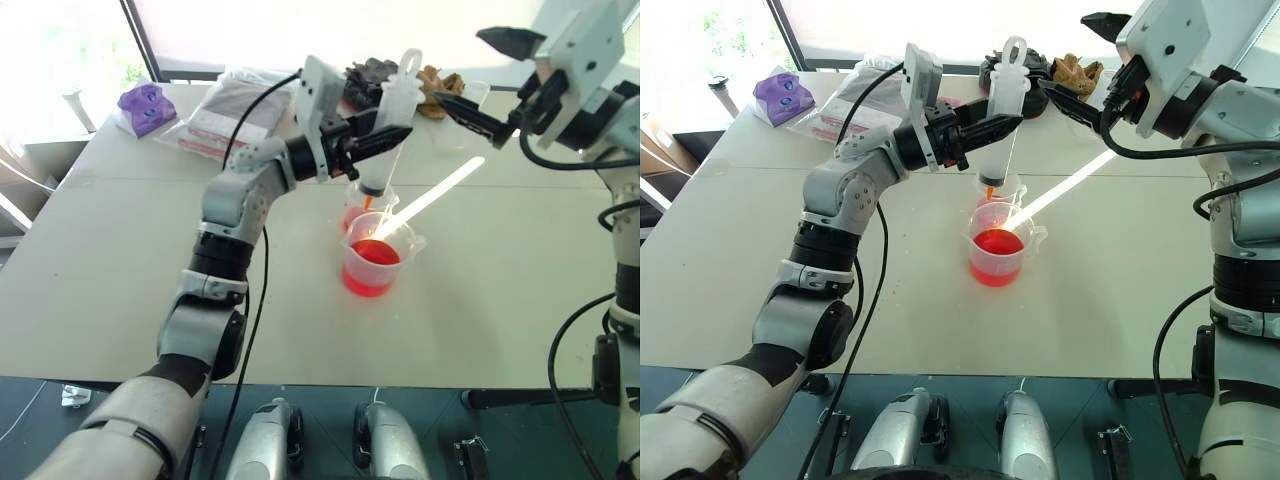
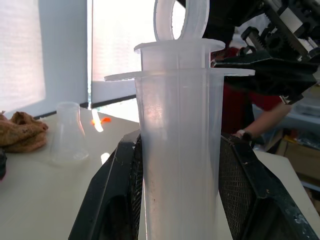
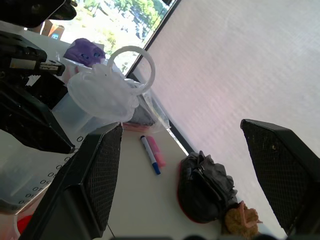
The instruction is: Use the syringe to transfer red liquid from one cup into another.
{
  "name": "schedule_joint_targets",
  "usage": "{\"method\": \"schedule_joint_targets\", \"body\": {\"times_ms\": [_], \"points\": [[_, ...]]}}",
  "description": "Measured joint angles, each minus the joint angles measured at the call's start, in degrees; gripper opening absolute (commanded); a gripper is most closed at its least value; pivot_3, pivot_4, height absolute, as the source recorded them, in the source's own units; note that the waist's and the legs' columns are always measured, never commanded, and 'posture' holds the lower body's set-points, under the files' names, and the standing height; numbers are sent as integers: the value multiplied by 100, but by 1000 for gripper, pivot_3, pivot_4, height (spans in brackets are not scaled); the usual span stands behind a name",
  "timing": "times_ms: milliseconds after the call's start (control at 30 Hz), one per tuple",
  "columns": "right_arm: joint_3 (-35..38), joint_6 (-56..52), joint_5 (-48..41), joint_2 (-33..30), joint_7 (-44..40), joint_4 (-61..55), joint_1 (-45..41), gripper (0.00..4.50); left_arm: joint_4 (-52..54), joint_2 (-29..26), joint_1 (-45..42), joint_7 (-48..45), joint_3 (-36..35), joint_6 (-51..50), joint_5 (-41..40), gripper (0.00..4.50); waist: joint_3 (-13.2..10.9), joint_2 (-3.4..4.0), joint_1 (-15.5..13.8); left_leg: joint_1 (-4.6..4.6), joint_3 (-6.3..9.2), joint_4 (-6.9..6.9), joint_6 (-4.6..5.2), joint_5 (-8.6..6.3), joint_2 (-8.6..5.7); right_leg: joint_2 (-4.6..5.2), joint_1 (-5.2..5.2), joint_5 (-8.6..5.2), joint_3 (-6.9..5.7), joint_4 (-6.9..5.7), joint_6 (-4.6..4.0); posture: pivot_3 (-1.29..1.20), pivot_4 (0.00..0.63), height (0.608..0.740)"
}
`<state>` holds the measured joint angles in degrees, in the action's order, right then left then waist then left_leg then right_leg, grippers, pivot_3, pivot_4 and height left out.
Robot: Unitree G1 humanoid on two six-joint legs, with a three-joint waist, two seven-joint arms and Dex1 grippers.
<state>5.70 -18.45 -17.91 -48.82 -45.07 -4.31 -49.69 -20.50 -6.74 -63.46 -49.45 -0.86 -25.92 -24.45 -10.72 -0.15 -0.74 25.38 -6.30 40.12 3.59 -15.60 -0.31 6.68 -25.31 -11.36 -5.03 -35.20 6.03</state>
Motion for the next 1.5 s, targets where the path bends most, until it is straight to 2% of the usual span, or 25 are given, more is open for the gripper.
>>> {"method": "schedule_joint_targets", "body": {"times_ms": [333,633,833,1333,1500], "points": [[169,43,77,-73,22,16,-180,3937,978,127,239,53,204,-497,-328,1601,1,2,10,-3,0,0,-1,1,0,0,1,0,0,-3,0,0,150,740],[231,-19,136,-359,-59,-52,-78,3937,833,187,490,226,237,-537,-277,1601,1,2,-10,-2,1,0,-1,0,0,0,2,0,0,-1,0,0,150,740],[493,-476,-142,-520,-132,-570,163,3937,936,220,754,206,372,-735,-283,1601,1,2,10,-4,1,0,-1,1,2,0,1,0,1,-4,0,0,150,740],[368,-700,-314,-477,-203,-948,545,3937,1172,219,871,208,482,-790,-307,1601,1,2,3,-3,2,0,0,0,0,3,2,1,1,-3,-2,0,150,740],[162,-437,-143,-359,-197,-838,526,3937,1344,114,1081,109,796,-829,-226,1601,2,2,4,-4,2,1,-1,0,0,2,2,1,1,-4,-2,0,150,740]]}}
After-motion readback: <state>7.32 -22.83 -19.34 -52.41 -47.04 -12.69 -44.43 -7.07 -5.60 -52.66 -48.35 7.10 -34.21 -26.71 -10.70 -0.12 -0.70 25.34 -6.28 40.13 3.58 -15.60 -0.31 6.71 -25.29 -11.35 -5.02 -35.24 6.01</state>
